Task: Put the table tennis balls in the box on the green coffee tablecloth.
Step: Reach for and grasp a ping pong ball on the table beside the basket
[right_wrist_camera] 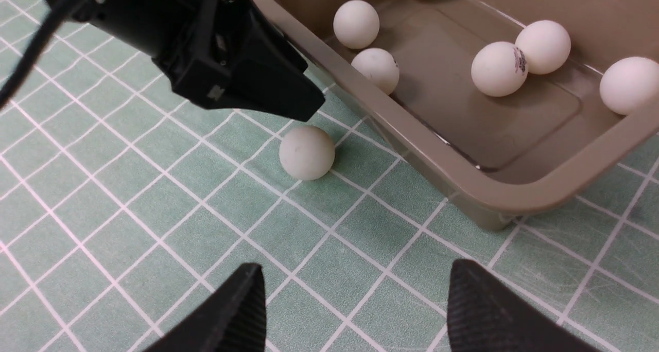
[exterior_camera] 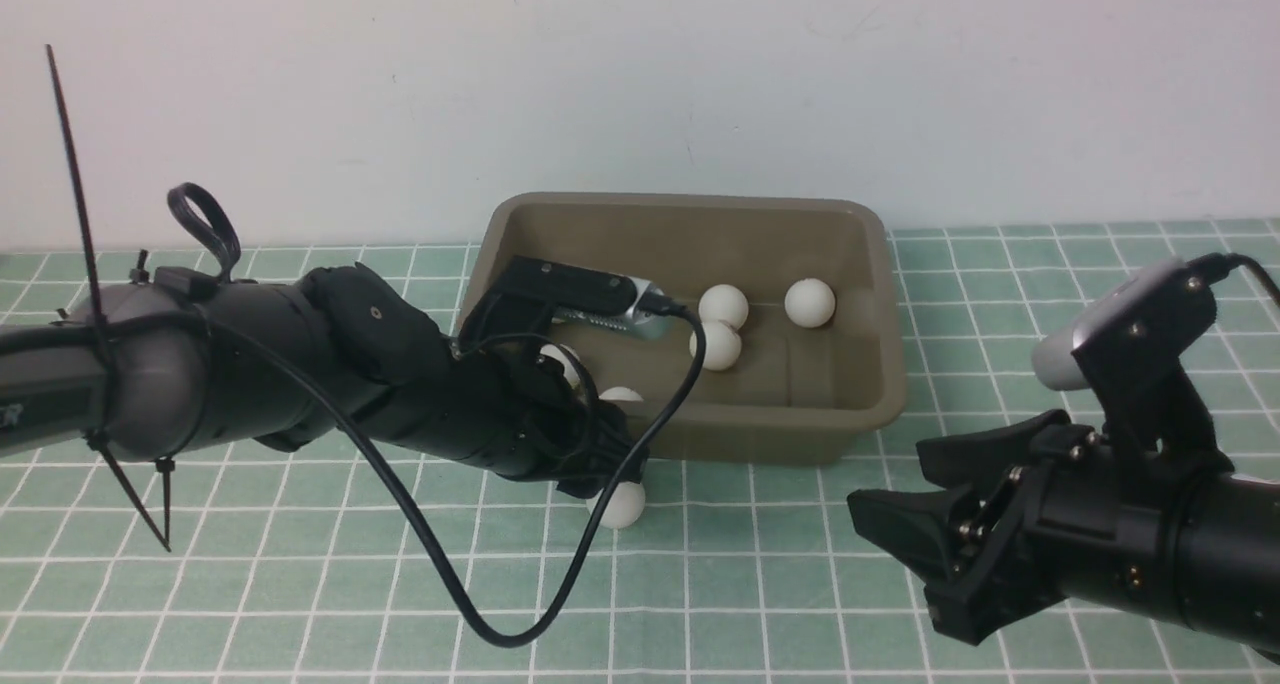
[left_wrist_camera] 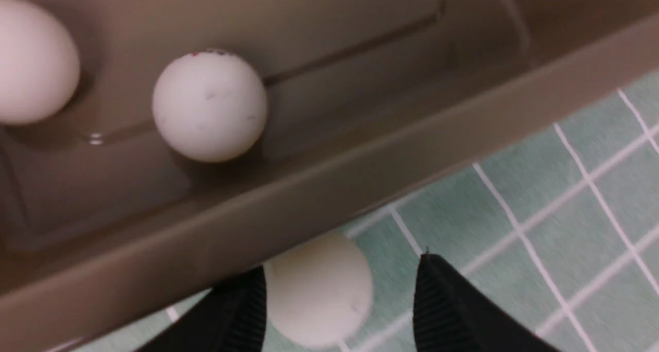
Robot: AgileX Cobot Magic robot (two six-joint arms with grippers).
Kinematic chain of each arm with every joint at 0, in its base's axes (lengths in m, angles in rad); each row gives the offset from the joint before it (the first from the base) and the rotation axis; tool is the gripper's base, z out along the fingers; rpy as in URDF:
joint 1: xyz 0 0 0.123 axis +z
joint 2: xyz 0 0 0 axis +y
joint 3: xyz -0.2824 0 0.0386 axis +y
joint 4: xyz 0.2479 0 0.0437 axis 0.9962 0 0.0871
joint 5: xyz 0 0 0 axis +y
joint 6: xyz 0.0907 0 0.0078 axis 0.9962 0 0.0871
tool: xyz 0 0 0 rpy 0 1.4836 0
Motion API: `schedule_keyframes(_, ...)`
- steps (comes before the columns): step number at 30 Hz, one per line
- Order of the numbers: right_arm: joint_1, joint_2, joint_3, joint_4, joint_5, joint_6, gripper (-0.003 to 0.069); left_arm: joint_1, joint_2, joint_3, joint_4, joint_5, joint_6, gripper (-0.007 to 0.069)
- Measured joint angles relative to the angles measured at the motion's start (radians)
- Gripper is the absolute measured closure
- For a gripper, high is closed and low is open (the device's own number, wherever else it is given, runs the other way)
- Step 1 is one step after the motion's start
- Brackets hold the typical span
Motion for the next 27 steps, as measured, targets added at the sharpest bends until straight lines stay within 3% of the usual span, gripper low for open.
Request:
schedule_keyframes(7,0.0,0.0,0.0,0.002,0.0,0.0,0.0229,-0.003,0.0,0.0,-0.095,0.089,0.059,0.0262)
schedule_keyframes(16,0.0,0.0,0.0,0.002,0.0,0.0,0.023,-0.003,0.001,0.0,-0.525,0.023,0.474,0.0262)
schedule_keyframes(27,0.0,0.0,0.0,0.003,0.0,0.0,0.023,-0.003,0.001,0.0,-0.479,0.1,0.459,0.0262)
